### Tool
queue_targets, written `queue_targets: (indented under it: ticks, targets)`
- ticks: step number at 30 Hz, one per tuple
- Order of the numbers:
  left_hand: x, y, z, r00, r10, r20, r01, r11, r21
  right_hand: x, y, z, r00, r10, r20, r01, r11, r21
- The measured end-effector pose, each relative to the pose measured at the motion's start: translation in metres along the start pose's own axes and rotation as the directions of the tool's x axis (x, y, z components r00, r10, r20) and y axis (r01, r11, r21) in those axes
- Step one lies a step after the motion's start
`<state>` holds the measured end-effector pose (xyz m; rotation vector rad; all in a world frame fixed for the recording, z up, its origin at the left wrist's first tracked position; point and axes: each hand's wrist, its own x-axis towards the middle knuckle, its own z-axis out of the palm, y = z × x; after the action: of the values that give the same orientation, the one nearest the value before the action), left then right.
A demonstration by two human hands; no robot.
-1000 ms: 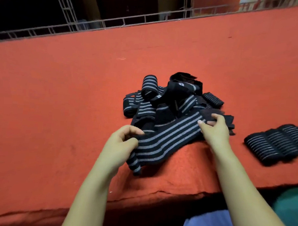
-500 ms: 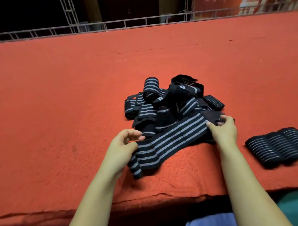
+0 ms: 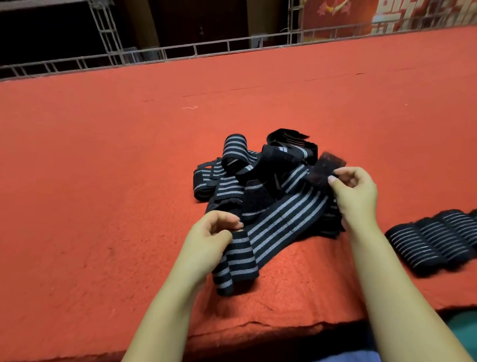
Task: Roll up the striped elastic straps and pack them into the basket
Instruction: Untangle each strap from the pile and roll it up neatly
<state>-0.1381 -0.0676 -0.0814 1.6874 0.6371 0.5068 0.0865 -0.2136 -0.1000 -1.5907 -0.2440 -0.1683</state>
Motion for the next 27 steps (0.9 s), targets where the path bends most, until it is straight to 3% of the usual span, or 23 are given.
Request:
queue_targets:
  ticks: [3,6,9,13,17,20,23,27]
  targets:
    - [0.001,0.003,0.003,1.000,0.000,0.012,0.000,1.000,0.002,-0.014,-0.028,-0.003,0.993,-0.024,0.114,-0.010,0.956,0.294]
    - [0.001,0.005,0.004,0.999,0.032,0.013,-0.032,0.999,0.008,-0.036,-0.059,-0.004,0.960,-0.122,0.251,0.010,0.913,0.408]
    - [0.003,0.009,0.006,0.994,0.110,0.001,-0.110,0.993,-0.044,-0.060,-0.082,0.000,0.894,-0.191,0.405,0.016,0.918,0.397]
    - [0.002,0.022,0.001,0.973,0.231,0.026,-0.217,0.943,-0.251,-0.088,-0.097,0.019,0.767,-0.211,0.606,-0.032,0.931,0.365]
    - [-0.005,0.030,-0.009,0.945,0.310,-0.106,-0.327,0.913,-0.244,-0.105,-0.094,0.042,0.676,-0.182,0.714,0.045,0.978,0.206]
    - [-0.002,0.021,-0.019,0.953,0.230,-0.199,-0.282,0.911,-0.301,-0.095,-0.096,0.053,0.777,-0.152,0.611,0.124,0.988,0.089]
    - [0.000,0.013,-0.029,0.959,0.145,-0.242,-0.226,0.907,-0.354,-0.055,-0.110,0.066,0.873,-0.236,0.426,0.292,0.954,-0.069]
    - [0.007,0.008,-0.036,0.964,0.093,-0.248,-0.180,0.917,-0.356,-0.003,-0.118,0.113,0.834,-0.212,0.509,0.402,0.866,-0.299]
